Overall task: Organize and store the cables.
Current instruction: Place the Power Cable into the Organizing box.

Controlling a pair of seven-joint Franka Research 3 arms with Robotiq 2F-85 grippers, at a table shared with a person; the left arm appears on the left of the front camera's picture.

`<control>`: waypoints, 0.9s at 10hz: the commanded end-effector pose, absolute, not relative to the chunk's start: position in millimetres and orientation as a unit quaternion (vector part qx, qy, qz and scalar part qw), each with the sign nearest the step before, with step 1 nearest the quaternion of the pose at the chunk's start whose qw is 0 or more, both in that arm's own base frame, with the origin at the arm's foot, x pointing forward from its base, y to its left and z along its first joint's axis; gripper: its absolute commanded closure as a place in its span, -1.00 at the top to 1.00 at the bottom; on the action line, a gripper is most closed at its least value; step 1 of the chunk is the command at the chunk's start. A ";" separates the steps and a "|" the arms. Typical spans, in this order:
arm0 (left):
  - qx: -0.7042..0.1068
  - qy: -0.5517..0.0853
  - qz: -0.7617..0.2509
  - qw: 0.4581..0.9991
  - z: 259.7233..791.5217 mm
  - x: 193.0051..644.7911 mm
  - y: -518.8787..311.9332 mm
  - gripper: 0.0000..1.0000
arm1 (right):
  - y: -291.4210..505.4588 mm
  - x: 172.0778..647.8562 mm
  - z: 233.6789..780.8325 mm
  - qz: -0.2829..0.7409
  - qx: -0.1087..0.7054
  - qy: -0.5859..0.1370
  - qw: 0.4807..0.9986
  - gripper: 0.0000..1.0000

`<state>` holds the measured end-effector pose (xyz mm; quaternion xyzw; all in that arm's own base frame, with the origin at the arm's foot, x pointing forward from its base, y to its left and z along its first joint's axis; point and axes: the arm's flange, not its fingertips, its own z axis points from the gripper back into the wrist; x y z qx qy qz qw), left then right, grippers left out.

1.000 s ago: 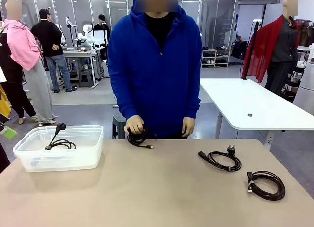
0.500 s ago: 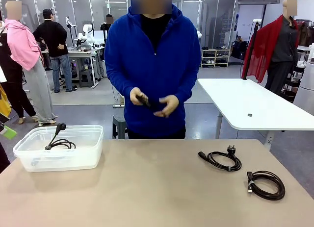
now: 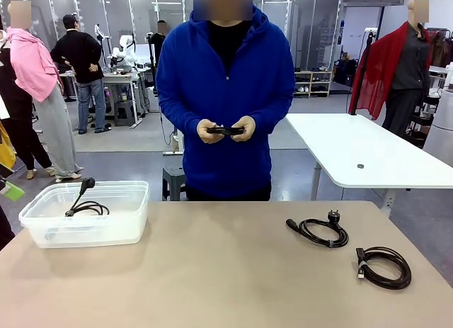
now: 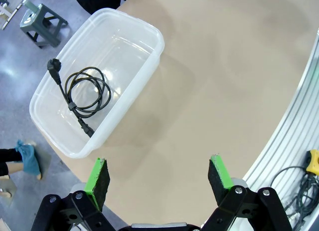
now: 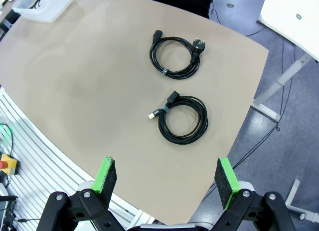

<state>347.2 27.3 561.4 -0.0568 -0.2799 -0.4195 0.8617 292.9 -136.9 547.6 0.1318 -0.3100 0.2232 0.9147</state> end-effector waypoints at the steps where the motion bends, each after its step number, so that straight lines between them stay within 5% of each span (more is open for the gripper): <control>1: -0.051 -0.279 -0.421 0.862 562.7 346.4 25.5 1.00 | -136.8 292.9 547.7 0.223 0.132 -0.310 0.915 1.00; 9: -0.051 -0.279 -0.421 0.862 562.7 346.4 25.5 1.00 | -119.0 326.0 548.8 0.263 0.087 -0.278 0.920 1.00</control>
